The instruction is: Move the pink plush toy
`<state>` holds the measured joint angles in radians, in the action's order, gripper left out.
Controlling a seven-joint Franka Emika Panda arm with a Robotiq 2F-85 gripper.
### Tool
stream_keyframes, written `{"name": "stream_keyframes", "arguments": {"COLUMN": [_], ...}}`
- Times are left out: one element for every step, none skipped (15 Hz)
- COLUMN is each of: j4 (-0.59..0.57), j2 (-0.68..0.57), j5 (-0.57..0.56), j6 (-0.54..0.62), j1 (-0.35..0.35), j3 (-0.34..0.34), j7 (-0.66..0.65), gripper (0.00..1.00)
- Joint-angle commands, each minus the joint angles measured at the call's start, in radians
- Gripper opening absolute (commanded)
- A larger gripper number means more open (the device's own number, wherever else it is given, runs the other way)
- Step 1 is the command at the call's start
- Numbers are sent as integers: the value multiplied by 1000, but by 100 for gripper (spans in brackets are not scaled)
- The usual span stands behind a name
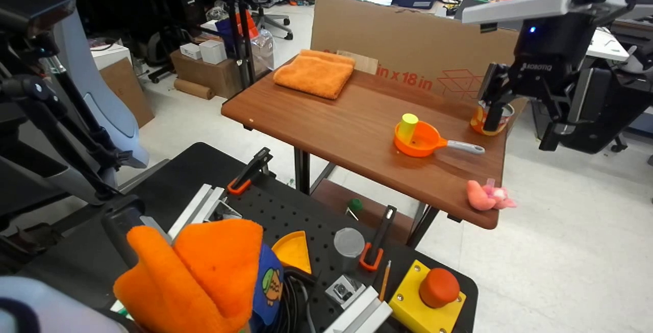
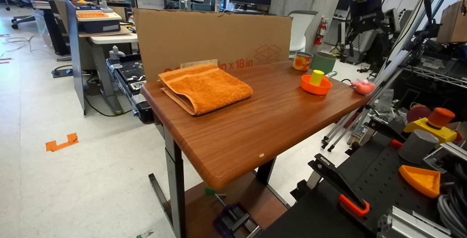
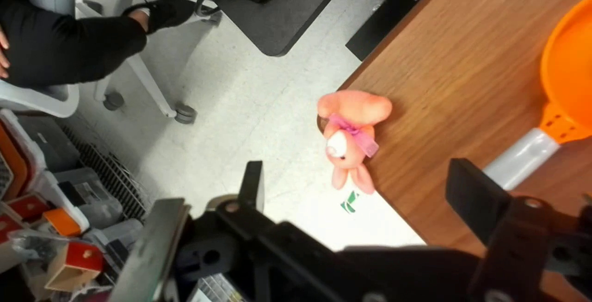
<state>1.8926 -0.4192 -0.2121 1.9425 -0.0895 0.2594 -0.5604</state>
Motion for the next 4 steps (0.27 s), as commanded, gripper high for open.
{"name": "stream_keyframes", "arguments": {"j4": [211, 82, 120, 151], "j2": [256, 117, 171, 213], "j5": [-70, -36, -45, -48], "j6": [106, 43, 56, 59], "j1": [0, -7, -11, -14], "j3": [-3, -10, -13, -16], "j7": [107, 52, 73, 87], "gripper": [100, 100, 100, 100]}}
